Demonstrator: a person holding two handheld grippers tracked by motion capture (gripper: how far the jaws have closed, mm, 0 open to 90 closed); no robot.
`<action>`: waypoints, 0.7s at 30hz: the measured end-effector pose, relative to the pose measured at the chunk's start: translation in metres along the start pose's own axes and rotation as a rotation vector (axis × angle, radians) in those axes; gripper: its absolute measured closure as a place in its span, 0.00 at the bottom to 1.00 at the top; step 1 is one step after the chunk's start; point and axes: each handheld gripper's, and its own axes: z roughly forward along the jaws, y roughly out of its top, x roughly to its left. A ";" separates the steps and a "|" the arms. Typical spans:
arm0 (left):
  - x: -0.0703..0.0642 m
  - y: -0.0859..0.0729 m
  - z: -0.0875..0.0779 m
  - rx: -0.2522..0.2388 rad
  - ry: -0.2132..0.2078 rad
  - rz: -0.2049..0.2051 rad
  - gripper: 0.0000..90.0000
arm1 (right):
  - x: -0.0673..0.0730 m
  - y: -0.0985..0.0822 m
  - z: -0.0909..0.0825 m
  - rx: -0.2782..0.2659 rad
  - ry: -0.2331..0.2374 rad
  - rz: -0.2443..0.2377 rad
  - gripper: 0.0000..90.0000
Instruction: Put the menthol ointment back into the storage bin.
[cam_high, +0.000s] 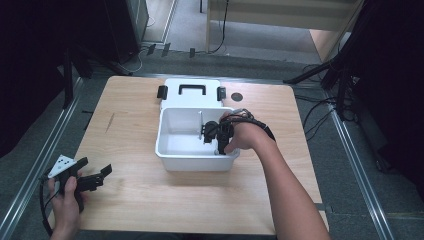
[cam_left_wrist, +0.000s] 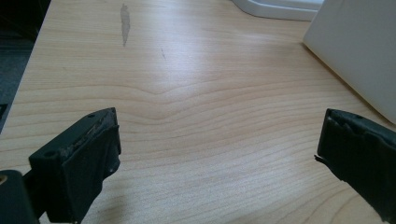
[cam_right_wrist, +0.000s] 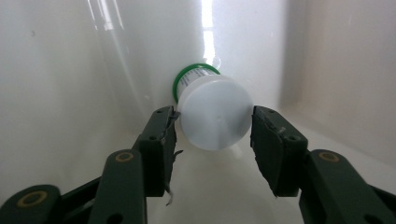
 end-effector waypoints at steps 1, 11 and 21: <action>0.000 0.000 0.000 0.000 0.000 0.000 0.00 | 0.000 0.000 -0.001 -0.006 0.003 0.001 0.56; 0.000 0.000 0.000 -0.002 0.005 0.002 0.00 | -0.006 -0.012 -0.030 -0.083 -0.002 0.046 0.53; 0.000 0.000 0.000 0.001 0.003 0.003 0.00 | -0.004 -0.037 -0.069 -0.154 -0.012 0.085 0.49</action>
